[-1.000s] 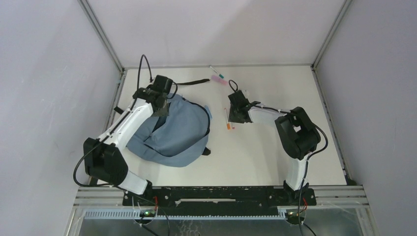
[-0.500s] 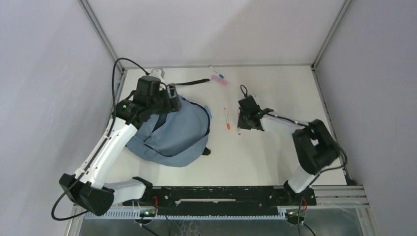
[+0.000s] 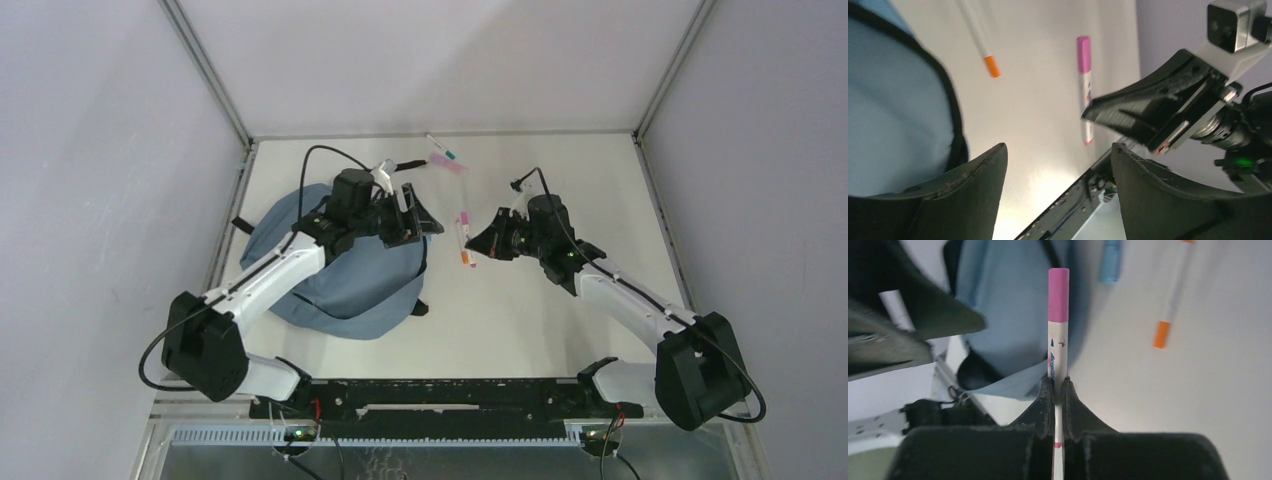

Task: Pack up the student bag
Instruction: Pick up the stationery from the center of the board.

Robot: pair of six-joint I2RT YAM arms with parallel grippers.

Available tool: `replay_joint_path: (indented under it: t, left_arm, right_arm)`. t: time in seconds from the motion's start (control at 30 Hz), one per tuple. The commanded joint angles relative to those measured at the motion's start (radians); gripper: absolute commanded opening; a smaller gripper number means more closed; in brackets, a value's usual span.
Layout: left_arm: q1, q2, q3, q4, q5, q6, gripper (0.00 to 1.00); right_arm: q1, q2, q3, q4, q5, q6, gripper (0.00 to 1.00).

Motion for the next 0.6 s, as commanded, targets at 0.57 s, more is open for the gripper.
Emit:
replay_joint_path:
  t: [0.57]
  left_arm:
    - [-0.058,0.144,0.003,0.281,0.117,-0.200,0.51]
  right_arm:
    - [0.085,-0.007,0.034,0.185,-0.176,0.079,0.00]
